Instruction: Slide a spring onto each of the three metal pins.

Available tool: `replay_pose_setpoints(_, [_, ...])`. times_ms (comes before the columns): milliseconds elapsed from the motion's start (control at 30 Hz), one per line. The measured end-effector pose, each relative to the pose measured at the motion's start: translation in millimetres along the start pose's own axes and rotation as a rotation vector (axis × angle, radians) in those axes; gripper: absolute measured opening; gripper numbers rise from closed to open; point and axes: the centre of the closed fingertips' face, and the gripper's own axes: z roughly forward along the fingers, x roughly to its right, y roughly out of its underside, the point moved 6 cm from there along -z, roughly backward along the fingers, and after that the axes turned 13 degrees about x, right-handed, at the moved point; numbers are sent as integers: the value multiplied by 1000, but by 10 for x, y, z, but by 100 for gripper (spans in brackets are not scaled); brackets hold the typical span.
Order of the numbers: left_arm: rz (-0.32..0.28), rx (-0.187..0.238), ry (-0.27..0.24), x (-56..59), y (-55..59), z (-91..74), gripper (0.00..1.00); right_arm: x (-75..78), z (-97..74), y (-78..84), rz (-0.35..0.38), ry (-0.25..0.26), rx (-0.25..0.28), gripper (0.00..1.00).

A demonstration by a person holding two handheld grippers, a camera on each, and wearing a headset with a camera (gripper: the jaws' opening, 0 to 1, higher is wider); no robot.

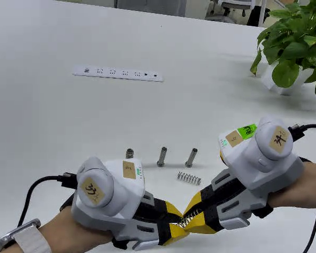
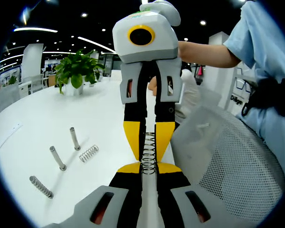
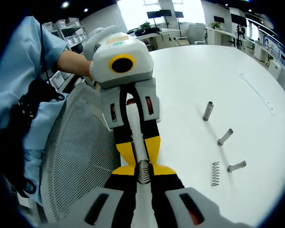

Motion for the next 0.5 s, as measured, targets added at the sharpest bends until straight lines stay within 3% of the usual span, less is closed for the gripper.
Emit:
replay_pose_setpoints(300, [-29,33,-69,-30,40,-101,11,21,64,-72,-39,-17,-19,12])
replay_pose_setpoints(500, [-70,36,-182,-143,103,-269,20,76,72,-102,-67,-21,-36,12])
